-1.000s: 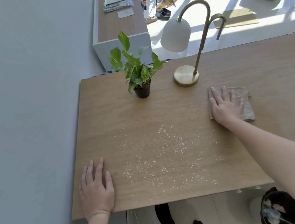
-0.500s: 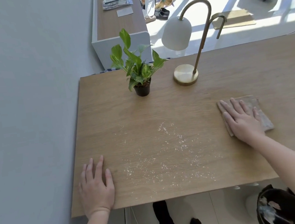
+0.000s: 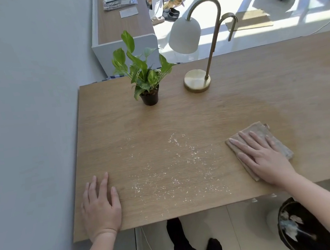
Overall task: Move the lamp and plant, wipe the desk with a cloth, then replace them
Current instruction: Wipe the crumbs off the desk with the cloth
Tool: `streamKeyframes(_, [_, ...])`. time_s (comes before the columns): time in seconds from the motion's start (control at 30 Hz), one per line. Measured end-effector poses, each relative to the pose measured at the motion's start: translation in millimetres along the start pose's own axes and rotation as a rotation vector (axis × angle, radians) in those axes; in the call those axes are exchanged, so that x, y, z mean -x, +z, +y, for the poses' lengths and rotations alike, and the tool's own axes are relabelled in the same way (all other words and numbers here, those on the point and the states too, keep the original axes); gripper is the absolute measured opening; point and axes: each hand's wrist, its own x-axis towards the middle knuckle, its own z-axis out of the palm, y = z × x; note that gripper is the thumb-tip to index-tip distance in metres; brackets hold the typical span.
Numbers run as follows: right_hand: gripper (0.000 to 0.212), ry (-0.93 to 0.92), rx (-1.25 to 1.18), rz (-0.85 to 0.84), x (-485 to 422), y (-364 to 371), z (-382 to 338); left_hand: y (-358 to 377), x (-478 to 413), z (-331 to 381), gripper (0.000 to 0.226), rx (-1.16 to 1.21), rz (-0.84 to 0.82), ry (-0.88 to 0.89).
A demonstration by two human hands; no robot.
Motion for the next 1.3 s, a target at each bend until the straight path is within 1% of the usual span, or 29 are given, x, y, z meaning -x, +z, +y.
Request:
streamKeyframes(0.1, [0.058,0.126,0.009,0.036,-35,-14,11,0,1,1,0.062,0.003,-0.002,-0.001])
streamKeyframes(0.23, [0.058,0.3,-0.075,0.092,-80,-9,-26,-1,-1,-1,0.062,-0.004,0.009,-0.001])
streamKeyframes(0.27, [0.058,0.315,-0.08,0.094,-82,-5,-37,-1,-1,-1,0.062,-0.003,0.008,0.001])
streamKeyframes(0.33, [0.056,0.235,-0.075,0.091,-72,5,-55,-1,0,-1,0.063,0.0,0.004,0.001])
streamKeyframes(0.4, [0.053,0.068,-0.055,0.054,-47,12,-61,0,2,0,0.063,0.006,0.011,-0.006])
streamKeyframes(0.47, [0.054,-0.066,-0.013,0.011,-17,17,-50,-1,3,0,0.062,0.006,0.026,-0.002])
streamKeyframes(0.53, [0.054,-0.098,0.013,-0.014,4,13,-25,-2,0,1,0.062,0.005,0.03,0.004])
streamKeyframes(0.6, [0.053,-0.041,0.013,-0.003,5,3,0,-1,0,3,0.062,0.006,0.026,0.007])
streamKeyframes(0.67, [0.053,0.101,-0.034,0.03,-13,-5,5,0,1,5,0.062,0.007,0.022,0.008])
streamKeyframes(0.73, [0.054,0.257,-0.09,0.074,-39,-2,-13,1,1,3,0.061,0.01,0.022,0.001])
streamKeyframes(0.8, [0.055,0.342,-0.113,0.096,-55,5,-39,0,1,2,0.061,0.011,0.026,0.001])
streamKeyframes(0.83, [0.055,0.329,-0.114,0.097,-55,9,-49,0,1,2,0.061,0.012,0.028,0.003])
streamKeyframes(0.87, [0.054,0.271,-0.107,0.095,-49,13,-55,-1,1,3,0.061,0.016,0.03,0.001])
streamKeyframes(0.93, [0.053,0.087,-0.058,0.055,-23,19,-58,-1,2,3,0.061,0.011,0.032,-0.005])
streamKeyframes(1.0, [0.054,-0.053,-0.007,0.007,10,23,-43,-2,2,4,0.061,0.008,0.028,0.003])
streamKeyframes(1.07, [0.054,-0.09,0.009,-0.014,28,18,-20,-3,0,4,0.06,0.012,0.033,0.004])
streamKeyframes(1.13, [0.053,-0.033,-0.002,0.0,23,9,-2,-4,-1,6,0.059,0.009,0.035,0.005])
streamKeyframes(1.17, [0.052,0.029,-0.02,0.019,14,5,-1,-4,0,6,0.056,0.004,0.033,0.003])
streamKeyframes(1.23, [0.051,0.185,-0.079,0.061,-12,3,-15,-2,1,5,0.05,0.003,0.024,-0.01])
streamKeyframes(1.3, [0.054,0.323,-0.122,0.088,-38,6,-40,-1,2,3,0.05,0.001,0.022,-0.013])
